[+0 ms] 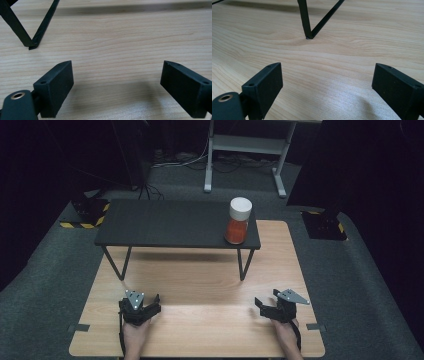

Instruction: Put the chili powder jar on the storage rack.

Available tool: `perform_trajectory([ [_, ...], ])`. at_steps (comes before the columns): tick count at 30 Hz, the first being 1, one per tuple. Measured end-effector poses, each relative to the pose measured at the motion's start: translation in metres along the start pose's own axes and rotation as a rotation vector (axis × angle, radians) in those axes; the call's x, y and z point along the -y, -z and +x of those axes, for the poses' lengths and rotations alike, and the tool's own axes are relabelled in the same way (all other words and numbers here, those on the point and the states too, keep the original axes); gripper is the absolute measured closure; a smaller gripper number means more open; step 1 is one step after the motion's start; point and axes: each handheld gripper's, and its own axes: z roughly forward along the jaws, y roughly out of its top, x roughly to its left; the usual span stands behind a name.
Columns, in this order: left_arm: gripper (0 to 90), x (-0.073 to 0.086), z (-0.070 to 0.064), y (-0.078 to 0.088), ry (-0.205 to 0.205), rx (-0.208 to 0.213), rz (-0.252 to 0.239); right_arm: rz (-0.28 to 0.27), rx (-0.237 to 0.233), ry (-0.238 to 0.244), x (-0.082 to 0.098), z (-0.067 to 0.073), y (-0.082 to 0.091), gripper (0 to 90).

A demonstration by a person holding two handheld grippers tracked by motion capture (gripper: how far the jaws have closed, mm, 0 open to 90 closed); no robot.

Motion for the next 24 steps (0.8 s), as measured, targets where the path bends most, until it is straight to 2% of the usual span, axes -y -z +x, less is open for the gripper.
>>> perform_trajectory([
  [24, 11.7, 0.0005, 0.0002, 0.0002, -0.003, 0.002, -0.002, 0.015, -0.011, 0.011, -0.0015, 0.001, -0.0008, 9.0],
])
